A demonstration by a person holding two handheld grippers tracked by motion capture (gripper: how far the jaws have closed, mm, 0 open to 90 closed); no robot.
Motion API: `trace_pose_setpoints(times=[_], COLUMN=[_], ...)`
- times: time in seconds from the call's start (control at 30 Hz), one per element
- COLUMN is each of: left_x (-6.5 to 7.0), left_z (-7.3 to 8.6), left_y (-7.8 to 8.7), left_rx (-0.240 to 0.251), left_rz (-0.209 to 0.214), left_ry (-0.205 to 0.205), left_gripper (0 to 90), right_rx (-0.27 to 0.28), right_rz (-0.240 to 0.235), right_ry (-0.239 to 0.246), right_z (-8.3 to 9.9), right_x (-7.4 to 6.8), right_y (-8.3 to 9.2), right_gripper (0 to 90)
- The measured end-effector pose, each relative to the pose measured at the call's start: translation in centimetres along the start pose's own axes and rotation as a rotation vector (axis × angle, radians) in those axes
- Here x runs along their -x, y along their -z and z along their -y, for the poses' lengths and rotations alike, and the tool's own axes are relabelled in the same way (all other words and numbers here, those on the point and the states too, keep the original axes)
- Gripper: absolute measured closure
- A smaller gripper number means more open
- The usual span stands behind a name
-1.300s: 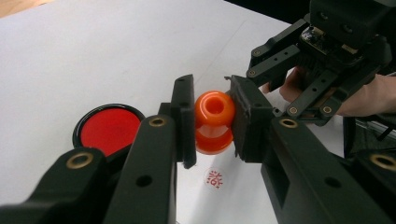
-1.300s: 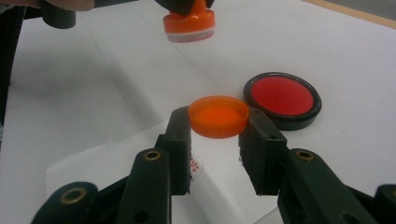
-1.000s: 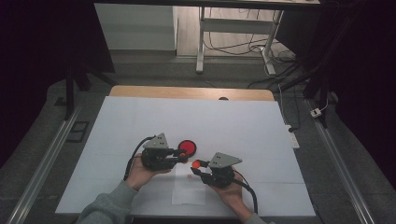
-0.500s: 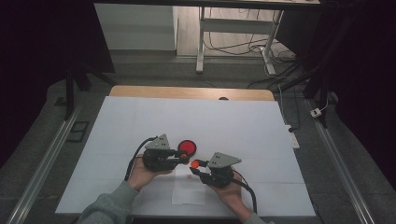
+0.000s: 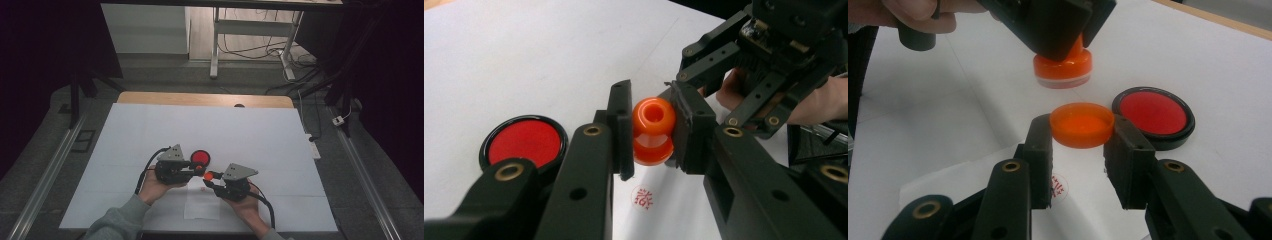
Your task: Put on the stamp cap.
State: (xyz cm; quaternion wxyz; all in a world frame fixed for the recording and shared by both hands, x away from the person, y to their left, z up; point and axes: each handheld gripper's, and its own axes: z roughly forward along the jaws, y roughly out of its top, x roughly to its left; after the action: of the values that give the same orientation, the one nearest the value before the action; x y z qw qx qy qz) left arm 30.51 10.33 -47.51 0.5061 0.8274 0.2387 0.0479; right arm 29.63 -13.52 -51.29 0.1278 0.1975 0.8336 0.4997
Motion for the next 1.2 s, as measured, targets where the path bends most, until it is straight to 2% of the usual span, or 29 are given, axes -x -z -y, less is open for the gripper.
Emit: trace_pose_setpoints(times=[0.5, 1.2], left_x=[0.8, 0.9], left_z=[-0.4, -0.3], left_y=[-0.9, -1.5], left_rx=[0.022, -0.001], left_rz=[0.011, 0.015], left_ry=[-0.017, -0.030], left_gripper=[72.1, 72.1], right_rx=[-0.003, 0.016], right_rz=[0.002, -0.006], right_ry=[0.001, -0.012], right_z=[0.0, 0.0], right_x=[-0.1, -0.1], right_y=[0.0, 0.0], right_gripper=[64.5, 64.5])
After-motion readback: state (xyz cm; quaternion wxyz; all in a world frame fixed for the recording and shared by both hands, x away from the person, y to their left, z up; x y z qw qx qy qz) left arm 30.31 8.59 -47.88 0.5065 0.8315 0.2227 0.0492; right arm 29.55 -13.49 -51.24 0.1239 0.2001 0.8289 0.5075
